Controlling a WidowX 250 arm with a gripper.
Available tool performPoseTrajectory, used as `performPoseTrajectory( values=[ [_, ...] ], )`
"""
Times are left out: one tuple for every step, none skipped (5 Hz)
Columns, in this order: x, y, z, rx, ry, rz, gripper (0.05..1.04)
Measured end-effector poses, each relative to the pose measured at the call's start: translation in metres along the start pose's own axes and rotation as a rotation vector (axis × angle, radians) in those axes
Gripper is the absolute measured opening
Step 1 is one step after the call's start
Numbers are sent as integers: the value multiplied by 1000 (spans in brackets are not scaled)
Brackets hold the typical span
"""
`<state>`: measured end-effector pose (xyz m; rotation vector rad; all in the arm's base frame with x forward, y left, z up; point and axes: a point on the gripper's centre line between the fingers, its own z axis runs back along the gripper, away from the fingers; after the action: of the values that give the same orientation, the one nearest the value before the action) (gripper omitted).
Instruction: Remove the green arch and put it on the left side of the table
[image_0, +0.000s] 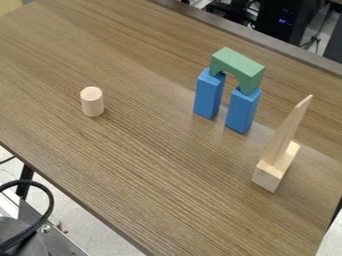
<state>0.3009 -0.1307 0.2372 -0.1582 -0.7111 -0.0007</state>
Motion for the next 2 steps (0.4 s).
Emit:
performPoseTrajectory(
  values=[
    [-6, 0, -6, 10, 23, -7, 1000],
    [11, 0, -24, 89, -22, 178, 1000]
  ],
)
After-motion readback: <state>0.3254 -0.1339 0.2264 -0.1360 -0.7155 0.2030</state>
